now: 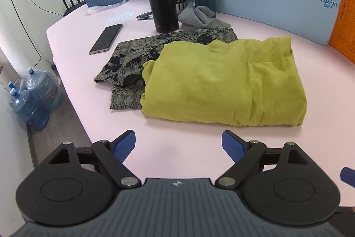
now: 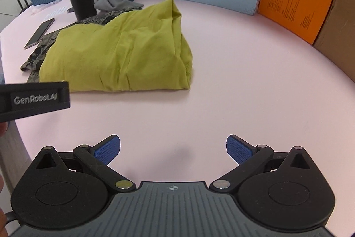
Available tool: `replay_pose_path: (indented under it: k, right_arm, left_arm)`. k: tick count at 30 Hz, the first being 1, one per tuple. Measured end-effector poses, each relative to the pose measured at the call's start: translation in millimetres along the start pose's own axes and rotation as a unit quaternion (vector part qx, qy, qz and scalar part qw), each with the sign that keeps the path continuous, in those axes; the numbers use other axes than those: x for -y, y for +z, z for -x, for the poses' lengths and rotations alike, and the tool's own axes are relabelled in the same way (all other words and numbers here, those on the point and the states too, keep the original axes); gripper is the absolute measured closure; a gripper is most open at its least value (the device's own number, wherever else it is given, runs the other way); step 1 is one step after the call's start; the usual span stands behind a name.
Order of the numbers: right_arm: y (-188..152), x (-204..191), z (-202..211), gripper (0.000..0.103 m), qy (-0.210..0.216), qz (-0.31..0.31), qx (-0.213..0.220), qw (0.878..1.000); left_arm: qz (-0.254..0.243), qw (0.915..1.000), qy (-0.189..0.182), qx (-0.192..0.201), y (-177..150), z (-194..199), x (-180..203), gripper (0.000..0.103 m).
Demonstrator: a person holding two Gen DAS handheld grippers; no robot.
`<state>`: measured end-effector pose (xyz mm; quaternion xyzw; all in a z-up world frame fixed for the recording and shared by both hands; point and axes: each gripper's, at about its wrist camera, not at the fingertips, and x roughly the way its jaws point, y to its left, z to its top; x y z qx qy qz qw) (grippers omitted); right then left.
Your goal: Fold clothes
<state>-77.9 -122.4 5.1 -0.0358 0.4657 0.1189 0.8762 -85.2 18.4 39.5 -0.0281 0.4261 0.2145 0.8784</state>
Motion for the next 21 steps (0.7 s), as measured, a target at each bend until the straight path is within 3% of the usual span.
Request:
replay_pose_path:
  k: [5,21]
  right_arm:
    - [-3,0,-2,0.000,0.028,-0.005,-0.010,1.000]
    - [-7,-2,-14,0.000,0.046,-0.014,-0.035,0.998]
  left_arm:
    - [0.002,0.9999,-0.010,-0.002,0,-2,-1,0.019]
    - [0.006,0.9997,-0.023,-0.006,-1,-13,-4,0.017]
